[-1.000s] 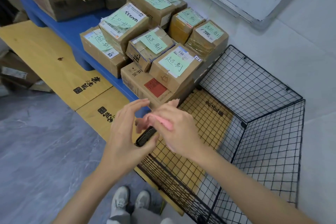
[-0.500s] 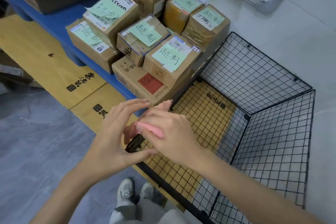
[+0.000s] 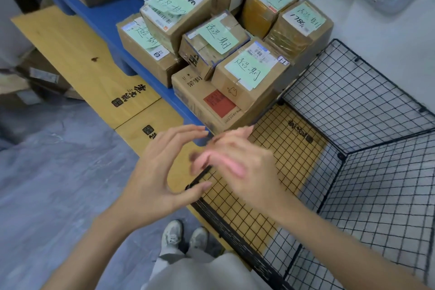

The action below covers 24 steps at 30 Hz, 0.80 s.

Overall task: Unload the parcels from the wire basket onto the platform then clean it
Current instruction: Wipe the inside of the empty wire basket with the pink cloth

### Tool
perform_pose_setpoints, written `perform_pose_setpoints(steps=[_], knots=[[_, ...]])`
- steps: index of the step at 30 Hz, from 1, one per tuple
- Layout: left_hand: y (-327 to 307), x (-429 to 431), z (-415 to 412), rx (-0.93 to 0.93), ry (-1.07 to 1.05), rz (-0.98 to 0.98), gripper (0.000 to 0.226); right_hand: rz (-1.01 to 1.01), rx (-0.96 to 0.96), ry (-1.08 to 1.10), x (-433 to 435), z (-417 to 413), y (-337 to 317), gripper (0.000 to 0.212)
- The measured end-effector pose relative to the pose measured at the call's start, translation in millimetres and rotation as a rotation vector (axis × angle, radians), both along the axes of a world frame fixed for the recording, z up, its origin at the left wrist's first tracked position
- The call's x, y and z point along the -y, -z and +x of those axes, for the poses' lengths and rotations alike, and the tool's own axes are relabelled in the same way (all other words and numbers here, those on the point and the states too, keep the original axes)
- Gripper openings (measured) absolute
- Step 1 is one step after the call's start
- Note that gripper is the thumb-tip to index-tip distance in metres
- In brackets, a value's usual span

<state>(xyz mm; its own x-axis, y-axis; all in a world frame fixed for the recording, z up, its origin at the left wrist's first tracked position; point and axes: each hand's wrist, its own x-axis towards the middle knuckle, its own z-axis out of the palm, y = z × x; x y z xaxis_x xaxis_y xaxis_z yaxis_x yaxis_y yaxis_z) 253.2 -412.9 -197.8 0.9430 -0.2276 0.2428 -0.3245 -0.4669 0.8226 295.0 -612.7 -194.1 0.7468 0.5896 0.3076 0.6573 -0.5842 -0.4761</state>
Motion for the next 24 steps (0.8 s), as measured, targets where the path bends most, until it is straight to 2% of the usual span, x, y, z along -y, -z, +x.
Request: perform_pose_setpoints(steps=[3, 6, 8, 10, 12, 14, 16, 19, 21, 24], knots=[[-4.3, -3.6, 4.5, 0.029, -0.022, 0.019, 0.064, 0.113, -0.051, -0.04, -9.2, -13.3, 0.7, 0.019], [-6.8, -6.4, 9.9, 0.06, -0.023, 0.085, 0.065, 0.018, 0.086, -0.07, 5.9, 8.3, -0.4, 0.017], [-7.2, -5.2, 12.7, 0.059, -0.017, 0.144, 0.067, -0.074, 0.163, 0.041, 25.9, 35.5, 1.7, 0.022], [-7.5, -1.5, 15.7, 0.07, -0.005, 0.191, 0.067, 0.011, 0.113, 0.26, 39.9, 58.1, 2.5, 0.02], [-9.1, 5.7, 20.4, 0.087, 0.006, 0.212, 0.066, 0.074, 0.097, 0.377, 40.7, 60.6, 5.9, 0.022], [-11.9, 14.2, 27.8, 0.113, 0.012, 0.226, 0.065, 0.082, 0.089, 0.334, 29.3, 44.6, 6.4, 0.023], [-15.2, 22.1, 37.1, 0.141, 0.02, 0.225, 0.063, 0.066, 0.074, 0.187, 22.0, 26.3, 8.5, 0.027], [-19.5, 31.8, 50.8, 0.177, 0.046, 0.232, 0.062, -0.035, 0.149, 0.111, 36.5, 43.7, 4.7, 0.028], [-21.2, 37.8, 58.1, 0.181, 0.07, 0.255, 0.063, -0.065, 0.204, 0.221, 56.8, 74.0, 1.5, 0.021], [-23.3, 48.5, 64.7, 0.155, 0.109, 0.294, 0.065, -0.092, 0.218, 0.382, 78.9, 108.1, 0.5, 0.025]])
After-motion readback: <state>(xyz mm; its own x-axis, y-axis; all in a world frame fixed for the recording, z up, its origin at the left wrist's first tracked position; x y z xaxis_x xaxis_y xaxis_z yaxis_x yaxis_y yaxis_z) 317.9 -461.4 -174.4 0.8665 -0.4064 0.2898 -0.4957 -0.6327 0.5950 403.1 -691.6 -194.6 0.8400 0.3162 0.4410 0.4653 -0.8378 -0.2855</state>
